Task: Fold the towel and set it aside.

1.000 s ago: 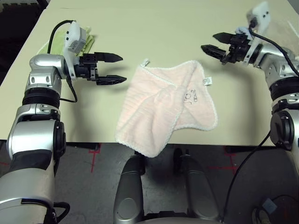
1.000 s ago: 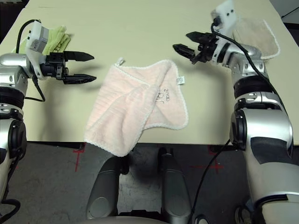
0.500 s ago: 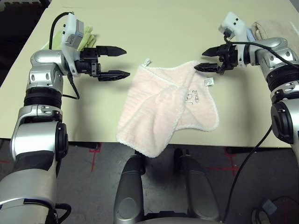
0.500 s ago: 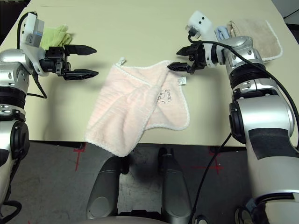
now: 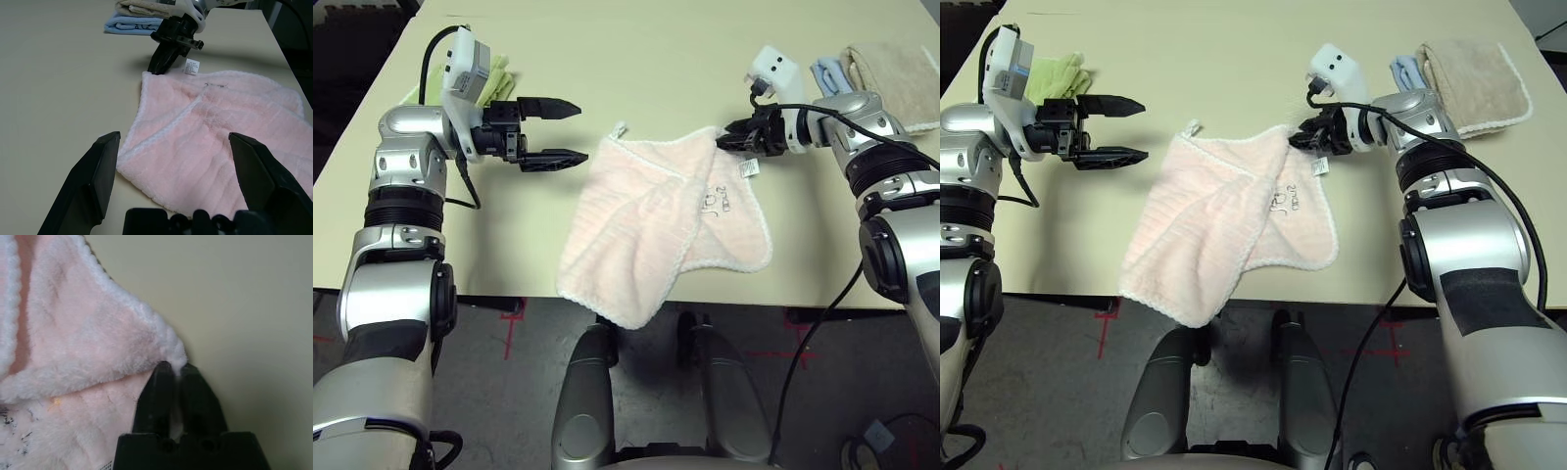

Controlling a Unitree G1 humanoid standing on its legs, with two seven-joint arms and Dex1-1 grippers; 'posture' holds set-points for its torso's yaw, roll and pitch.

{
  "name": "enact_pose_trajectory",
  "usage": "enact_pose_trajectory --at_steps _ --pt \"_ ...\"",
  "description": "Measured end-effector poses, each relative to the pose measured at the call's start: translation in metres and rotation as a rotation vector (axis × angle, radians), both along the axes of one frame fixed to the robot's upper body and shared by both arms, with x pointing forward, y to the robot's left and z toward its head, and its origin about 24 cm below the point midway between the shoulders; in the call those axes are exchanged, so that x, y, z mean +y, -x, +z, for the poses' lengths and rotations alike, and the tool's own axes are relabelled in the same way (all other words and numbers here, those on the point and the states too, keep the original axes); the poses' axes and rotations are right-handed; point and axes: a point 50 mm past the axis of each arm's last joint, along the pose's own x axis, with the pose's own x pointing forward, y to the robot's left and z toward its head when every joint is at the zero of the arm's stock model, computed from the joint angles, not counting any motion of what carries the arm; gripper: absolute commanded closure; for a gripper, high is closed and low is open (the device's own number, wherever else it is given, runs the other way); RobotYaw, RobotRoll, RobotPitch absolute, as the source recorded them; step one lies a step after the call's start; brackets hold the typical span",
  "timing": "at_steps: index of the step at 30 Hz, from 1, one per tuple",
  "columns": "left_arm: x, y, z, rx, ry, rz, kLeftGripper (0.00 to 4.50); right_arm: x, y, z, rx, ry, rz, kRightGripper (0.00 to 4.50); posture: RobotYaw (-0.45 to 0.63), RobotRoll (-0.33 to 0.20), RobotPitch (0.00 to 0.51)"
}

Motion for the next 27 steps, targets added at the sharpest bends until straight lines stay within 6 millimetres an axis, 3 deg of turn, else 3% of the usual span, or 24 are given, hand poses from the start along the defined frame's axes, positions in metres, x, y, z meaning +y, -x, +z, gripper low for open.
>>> enact_pose_trajectory --at_steps 4,7,14,20,22,24,27 --pt "-0.001 0.0 -0.001 0.001 0.002 -0.003 0.0 -0.006 0.002 0.005 0.004 -0.069 -0.007 4.47 0.04 0.0 0.321" --pt "-0.003 -0.001 -0.001 0.003 0.009 0.0 0.0 -0.006 0.003 0.022 -0.067 -0.248 0.041 4.47 0.03 0.0 0.318" --pt "-0.018 -0.023 -0.002 -0.025 0.214 0.176 0.0 0.03 0.019 0.135 -0.566 -0.71 0.228 4.47 0.0 0.0 0.308" --pt "-0.021 -0.027 0.006 -0.056 0.263 0.218 0.0 0.037 0.052 0.218 -0.789 -1.032 0.304 4.47 0.0 0.0 0.301" --pt "-0.025 -0.028 0.004 -0.051 0.271 0.209 0.0 0.04 0.066 0.242 -0.853 -1.062 0.347 4.47 0.0 0.0 0.298" --pt "-0.028 -0.029 0.006 -0.053 0.29 0.207 0.0 0.04 0.071 0.248 -0.877 -1.036 0.354 4.47 0.0 0.0 0.297" --pt "-0.034 -0.032 0.017 -0.089 0.355 0.241 0.0 0.043 0.061 0.233 -0.843 -0.939 0.312 4.47 0.02 0.0 0.301"
